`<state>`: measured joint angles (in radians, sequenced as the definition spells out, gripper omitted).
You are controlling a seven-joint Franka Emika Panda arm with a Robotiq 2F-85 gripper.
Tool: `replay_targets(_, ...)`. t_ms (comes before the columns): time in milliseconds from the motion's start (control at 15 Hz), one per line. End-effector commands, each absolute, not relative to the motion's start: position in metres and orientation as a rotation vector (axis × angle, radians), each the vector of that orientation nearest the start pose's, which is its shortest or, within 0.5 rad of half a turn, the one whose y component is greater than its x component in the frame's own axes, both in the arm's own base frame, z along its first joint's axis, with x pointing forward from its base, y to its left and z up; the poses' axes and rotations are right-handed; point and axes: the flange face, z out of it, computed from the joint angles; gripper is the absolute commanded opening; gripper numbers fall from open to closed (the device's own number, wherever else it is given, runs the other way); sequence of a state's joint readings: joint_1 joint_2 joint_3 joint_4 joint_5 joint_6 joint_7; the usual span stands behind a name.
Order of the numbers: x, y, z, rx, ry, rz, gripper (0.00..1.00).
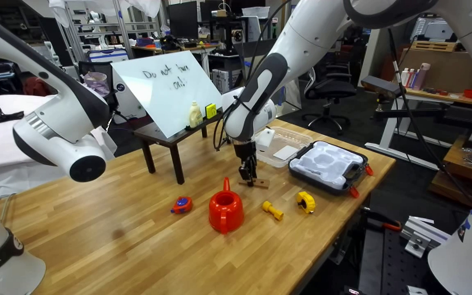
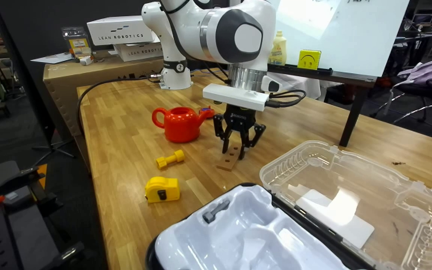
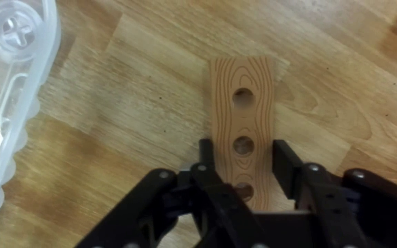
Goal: Place the wooden object in the top left segment in the box
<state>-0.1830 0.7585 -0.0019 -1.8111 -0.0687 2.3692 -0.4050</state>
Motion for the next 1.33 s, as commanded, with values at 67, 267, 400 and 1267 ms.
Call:
replay_targets(67,0.612,-0.116,0.103,-3.033,-0.432,0.351,0.18)
replay_targets(267,0.614,-0.117,0.105,-3.037,-0.429,0.354,0.18)
replay_targets(400,0.615,-0.119,0.108,-3.044,-0.417,0.347,0.18)
replay_targets(1267,0.607,-0.186,0.138,-3.100,-0.180,0.283,0.18)
